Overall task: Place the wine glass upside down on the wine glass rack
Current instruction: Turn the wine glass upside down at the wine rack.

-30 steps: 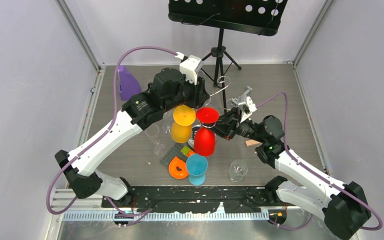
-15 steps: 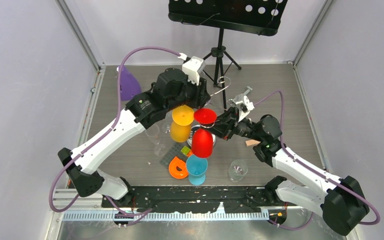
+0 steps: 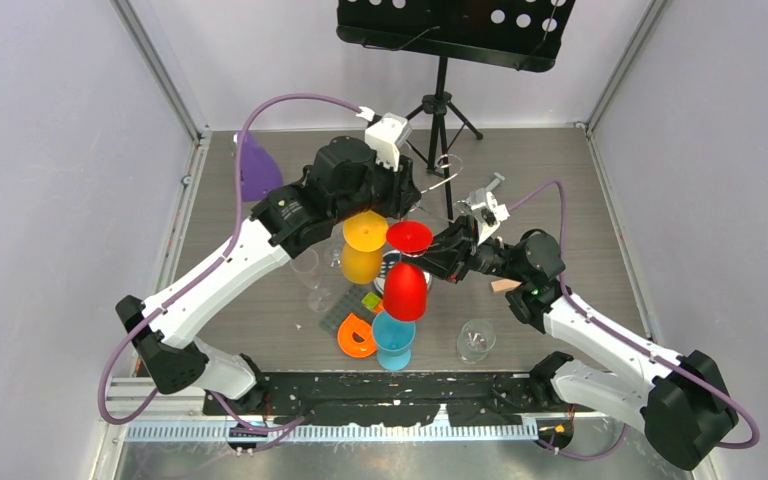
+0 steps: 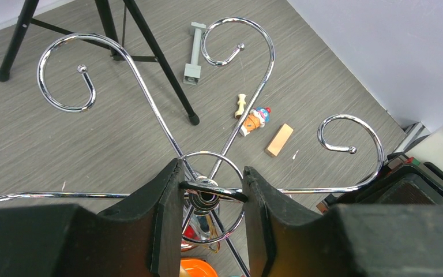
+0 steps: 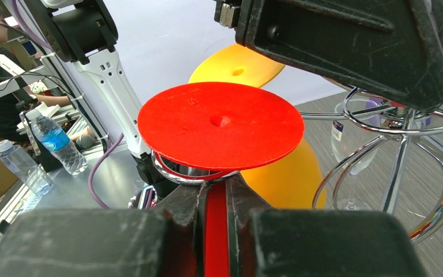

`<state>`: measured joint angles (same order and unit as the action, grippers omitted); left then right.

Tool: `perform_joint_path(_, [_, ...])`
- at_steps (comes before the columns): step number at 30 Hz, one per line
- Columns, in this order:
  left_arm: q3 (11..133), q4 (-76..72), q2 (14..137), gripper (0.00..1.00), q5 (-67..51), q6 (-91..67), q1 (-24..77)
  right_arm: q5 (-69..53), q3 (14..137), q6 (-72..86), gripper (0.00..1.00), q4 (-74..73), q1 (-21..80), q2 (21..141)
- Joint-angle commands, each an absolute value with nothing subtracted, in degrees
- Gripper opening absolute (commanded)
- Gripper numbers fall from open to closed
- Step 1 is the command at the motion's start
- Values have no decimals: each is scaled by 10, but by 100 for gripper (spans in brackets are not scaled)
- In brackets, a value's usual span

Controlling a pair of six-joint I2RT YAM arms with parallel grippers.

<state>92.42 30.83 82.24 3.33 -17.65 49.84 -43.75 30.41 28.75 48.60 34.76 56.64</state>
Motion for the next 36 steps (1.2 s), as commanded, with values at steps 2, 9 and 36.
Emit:
perform_joint_path(2, [930, 297, 819, 31, 24, -181, 499, -447, 319, 279, 5, 559, 351, 529])
perform_joint_path(9, [927, 298, 817, 25, 26, -182, 499, -440, 307, 238, 6, 531, 350, 497])
perform_joint_path(36, [936, 303, 824, 1, 17, -188, 498, -440, 349, 203, 6, 495, 354, 526])
